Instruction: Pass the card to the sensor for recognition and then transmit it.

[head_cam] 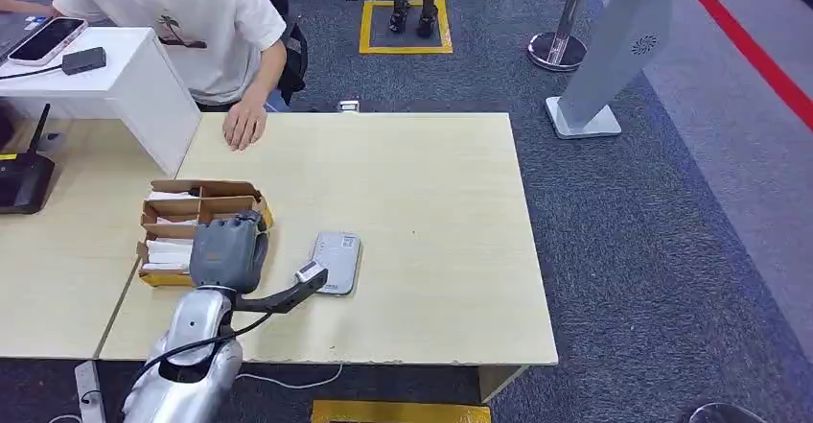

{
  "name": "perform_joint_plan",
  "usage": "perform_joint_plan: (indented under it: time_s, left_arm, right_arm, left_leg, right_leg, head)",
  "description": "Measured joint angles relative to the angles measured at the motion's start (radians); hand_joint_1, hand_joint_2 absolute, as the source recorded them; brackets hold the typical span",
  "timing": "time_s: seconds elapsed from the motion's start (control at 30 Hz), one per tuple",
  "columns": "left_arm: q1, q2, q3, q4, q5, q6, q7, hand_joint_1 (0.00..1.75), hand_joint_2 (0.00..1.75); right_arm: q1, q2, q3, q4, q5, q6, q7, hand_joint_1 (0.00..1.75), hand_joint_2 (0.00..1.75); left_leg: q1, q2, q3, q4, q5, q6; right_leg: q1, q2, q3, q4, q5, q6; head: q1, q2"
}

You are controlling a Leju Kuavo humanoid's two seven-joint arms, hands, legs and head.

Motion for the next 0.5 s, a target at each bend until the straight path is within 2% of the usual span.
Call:
perform_joint_plan:
  time_s: [0.13, 0.27, 0.5]
  left_arm:
    - [0.0, 0.008, -0.005, 0.025, 0.0, 0.013, 0.007, 1.75, 1.75]
    - [-0.003, 0.0, -0.006, 0.046, 0.0, 0.024, -0.05, 1.75, 1.75]
    - [-0.011, -0.037, -0.019, 0.086, 0.0, 0.047, -0.097, 1.75, 1.75]
  right_arm:
    - [0.0, 0.0, 0.009, 0.0, 0.0, 0.0, -0.001, 0.0, 0.0]
    - [-0.001, 0.0, 0.021, 0.004, 0.0, 0.0, -0.011, 0.0, 0.0]
    - [-0.002, 0.0, 0.038, 0.011, 0.0, 0.0, -0.011, 0.0, 0.0]
  left_leg:
    - [0.0, 0.0, 0.0, 0.0, 0.0, 0.0]
    - [0.0, 0.0, 0.0, 0.0, 0.0, 0.0]
    - [0.0, 0.0, 0.0, 0.0, 0.0, 0.0]
  right_leg:
    - [0.0, 0.0, 0.0, 0.0, 0.0, 0.0]
    - [0.0, 0.0, 0.0, 0.0, 0.0, 0.0]
    - [-0.001, 0.0, 0.0, 0.0, 0.0, 0.0]
  head:
    - [0.0, 0.0]
    - [0.0, 0.0]
    - [0.0, 0.0]
